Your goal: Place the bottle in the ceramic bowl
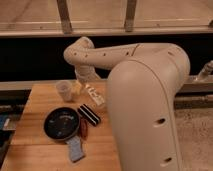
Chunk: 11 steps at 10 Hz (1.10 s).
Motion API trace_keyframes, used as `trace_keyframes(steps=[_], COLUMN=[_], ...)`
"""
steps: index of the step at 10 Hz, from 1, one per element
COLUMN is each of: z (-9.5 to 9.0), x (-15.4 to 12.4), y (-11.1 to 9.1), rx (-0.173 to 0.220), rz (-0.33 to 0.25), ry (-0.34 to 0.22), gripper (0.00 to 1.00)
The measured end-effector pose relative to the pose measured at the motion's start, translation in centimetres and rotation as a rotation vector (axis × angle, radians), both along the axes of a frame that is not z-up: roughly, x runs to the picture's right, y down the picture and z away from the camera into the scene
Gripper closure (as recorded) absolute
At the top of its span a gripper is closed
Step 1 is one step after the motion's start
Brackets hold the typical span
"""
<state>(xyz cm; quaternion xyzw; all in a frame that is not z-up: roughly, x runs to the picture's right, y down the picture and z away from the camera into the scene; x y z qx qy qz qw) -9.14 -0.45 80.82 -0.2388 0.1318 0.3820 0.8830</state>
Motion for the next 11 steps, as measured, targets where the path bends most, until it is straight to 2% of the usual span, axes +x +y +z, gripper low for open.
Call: trace_keyframes(steps=[3,7,9,11], z=[3.6,7.7,9.4,11.3], x=[0.7,3.1,4.0,5.6], y=[1.0,-0.6,-0.6,-0.2], rx=[-0.017,-0.017,-0.019,-0.035], rz=[-0.032,-0.053,-0.022,0.052], ry=[-0.01,-0.036,-0.068,-0.1], gripper=[0.2,0.2,0.2,0.2])
